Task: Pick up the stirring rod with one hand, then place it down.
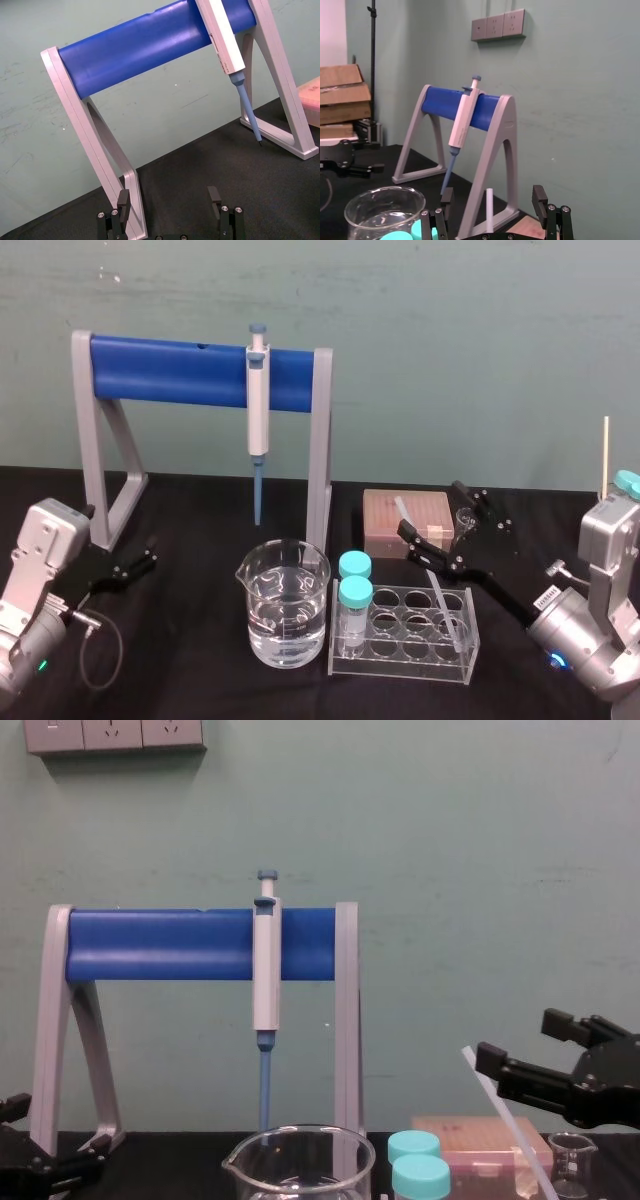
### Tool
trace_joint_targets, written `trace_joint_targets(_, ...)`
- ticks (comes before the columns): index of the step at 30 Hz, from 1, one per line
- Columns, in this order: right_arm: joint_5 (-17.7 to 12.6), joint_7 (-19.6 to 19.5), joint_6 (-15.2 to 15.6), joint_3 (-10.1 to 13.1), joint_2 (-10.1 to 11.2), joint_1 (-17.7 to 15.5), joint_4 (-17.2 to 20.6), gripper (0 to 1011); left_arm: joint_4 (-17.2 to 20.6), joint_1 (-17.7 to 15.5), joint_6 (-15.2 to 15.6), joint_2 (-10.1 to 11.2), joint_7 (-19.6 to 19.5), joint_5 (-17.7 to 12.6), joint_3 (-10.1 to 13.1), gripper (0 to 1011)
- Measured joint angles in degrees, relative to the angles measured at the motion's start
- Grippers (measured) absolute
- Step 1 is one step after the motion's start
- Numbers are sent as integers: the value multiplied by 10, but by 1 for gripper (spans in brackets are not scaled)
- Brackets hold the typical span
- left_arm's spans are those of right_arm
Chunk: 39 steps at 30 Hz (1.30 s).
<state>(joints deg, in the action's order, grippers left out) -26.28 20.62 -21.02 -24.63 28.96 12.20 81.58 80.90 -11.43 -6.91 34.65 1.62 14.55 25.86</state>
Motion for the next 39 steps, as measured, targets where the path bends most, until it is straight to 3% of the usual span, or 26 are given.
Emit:
trace_joint_targets(7,-30,29,50,4,-8,11,-5,1003,0,0,0,0,0,0,0,1000)
trace_joint_targets(15,-39,50,106,5,-15,30,-19,1003,0,0,0,0,0,0,0,1000)
trace_joint_targets(39,-50,108,157,22,-48,69,-85,1003,0,0,0,0,0,0,0,1000)
